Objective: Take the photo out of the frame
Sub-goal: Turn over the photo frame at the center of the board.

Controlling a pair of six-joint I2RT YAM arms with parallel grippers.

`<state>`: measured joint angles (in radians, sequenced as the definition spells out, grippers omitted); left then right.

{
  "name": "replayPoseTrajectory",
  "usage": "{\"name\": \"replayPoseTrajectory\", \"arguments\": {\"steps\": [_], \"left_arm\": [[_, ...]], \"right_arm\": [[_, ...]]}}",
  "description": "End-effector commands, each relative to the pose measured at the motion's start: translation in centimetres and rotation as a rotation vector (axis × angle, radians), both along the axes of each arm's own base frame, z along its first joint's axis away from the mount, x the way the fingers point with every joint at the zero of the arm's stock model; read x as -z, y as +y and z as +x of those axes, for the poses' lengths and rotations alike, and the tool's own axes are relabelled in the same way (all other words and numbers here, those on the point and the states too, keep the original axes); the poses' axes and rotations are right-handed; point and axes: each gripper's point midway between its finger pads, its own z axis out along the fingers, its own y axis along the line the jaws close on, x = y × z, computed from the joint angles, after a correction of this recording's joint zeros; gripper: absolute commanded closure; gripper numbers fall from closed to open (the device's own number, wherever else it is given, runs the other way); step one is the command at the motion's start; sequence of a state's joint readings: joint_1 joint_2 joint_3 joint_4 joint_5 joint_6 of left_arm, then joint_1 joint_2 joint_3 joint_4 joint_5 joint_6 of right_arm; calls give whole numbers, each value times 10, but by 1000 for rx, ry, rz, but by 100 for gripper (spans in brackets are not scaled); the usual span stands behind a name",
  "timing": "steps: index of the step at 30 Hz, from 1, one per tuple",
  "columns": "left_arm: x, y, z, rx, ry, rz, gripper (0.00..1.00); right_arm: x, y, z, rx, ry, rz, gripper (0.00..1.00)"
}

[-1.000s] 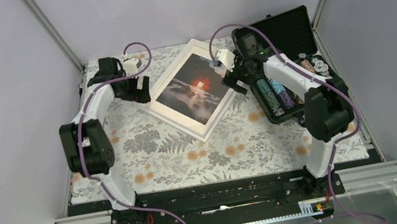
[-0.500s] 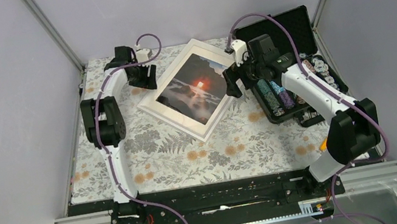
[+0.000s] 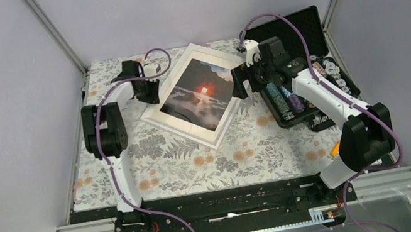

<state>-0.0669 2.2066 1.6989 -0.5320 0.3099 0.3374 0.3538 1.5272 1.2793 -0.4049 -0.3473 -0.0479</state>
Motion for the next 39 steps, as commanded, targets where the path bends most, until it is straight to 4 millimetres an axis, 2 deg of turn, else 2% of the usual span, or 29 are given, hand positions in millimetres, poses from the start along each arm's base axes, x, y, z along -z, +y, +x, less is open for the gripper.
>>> {"name": "replayPoseTrajectory", "arguments": {"steps": [1,6,9,11,14,15,18,19,22,25,30,35,39], "left_arm": [[13,49,-57,-105,93,108,85],[15,73,-119,-240,182,86,93],[14,75,-158,-276,218,77,89],[8,69,-179,-248,237,55,82],[-8,58,-199,-193,260,9,68],[-16,57,-201,-189,241,5,62],[-50,54,-196,-121,88,0,32],[-65,50,-194,-80,29,-7,27],[-96,26,-207,105,-49,-27,16],[-101,-3,-225,289,-68,33,13],[-94,-42,-247,510,-78,91,12],[-87,-78,-265,670,-81,136,6],[-66,-98,-276,775,-92,226,7]], "right_arm": [[-16,3,6,63,-31,69,0],[1,11,7,85,46,107,0],[7,16,8,93,88,131,0],[9,20,7,89,107,153,0],[12,25,3,71,128,182,0],[14,26,0,65,137,190,1],[18,27,-7,59,150,208,0],[20,27,-10,57,151,210,0],[26,25,-16,57,149,212,0],[33,24,-21,53,156,214,0],[41,25,-26,48,178,221,0],[49,25,-31,34,197,224,0],[63,26,-35,27,230,217,0]]}}
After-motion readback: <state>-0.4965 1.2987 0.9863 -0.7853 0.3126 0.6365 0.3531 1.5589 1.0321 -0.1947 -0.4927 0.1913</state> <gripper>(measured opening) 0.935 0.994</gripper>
